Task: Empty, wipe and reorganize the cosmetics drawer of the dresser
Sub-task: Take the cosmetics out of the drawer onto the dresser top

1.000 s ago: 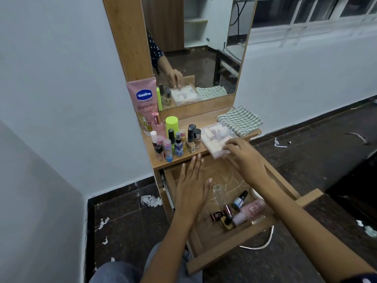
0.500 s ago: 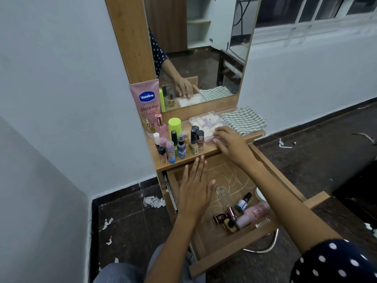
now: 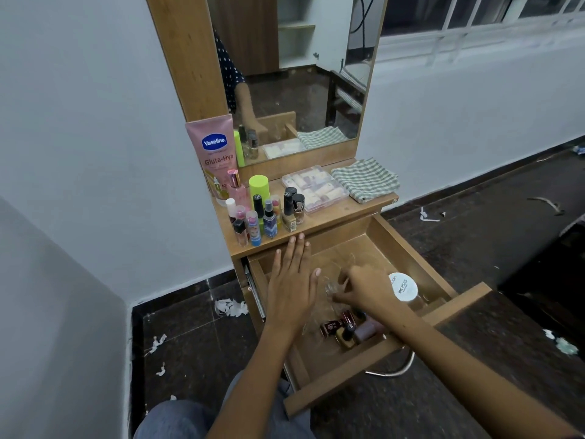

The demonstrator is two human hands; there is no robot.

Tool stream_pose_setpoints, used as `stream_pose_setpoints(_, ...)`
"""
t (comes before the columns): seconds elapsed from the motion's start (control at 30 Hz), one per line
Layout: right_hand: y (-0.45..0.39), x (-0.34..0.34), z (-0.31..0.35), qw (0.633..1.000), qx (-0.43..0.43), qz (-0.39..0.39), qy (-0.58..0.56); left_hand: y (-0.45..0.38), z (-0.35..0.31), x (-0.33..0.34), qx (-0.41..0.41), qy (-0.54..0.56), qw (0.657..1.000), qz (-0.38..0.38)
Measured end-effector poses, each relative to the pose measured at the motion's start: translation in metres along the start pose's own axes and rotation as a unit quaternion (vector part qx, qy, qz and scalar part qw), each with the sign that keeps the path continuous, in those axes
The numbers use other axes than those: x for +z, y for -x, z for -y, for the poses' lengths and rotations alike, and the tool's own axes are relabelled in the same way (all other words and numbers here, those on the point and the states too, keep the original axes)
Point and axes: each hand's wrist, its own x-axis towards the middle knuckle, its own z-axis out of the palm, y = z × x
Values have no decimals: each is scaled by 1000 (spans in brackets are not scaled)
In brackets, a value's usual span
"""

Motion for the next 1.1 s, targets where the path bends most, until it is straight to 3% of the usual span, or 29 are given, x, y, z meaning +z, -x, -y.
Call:
stream_pose_setpoints(0.17,-4,2,21,998,23,14,63,0,1,0,-1,7,1000,-2)
stream_pose_setpoints(0.33,-11,-24,13,997,49,-30,-60,0,1,1,-7,-9,1000,-3)
stream_pose_setpoints(0.63,-45,-118,38,953,-41,-195,-228,1,1,1,-15,-5,1000,-8)
stream_pose_setpoints(0.73,-65,-118,50,942,-44,-230,-241,1,1,-1,-16,2,1000,-11)
stream_pose_setpoints(0.9,-83,-102,59,950,-43,-220,-218,1,0,-2,-14,7,1000,-14)
stream_pose_setpoints(1.1,-79,-89,55,927,-45,-238,-287,0,1,0,-11,12,1000,-19)
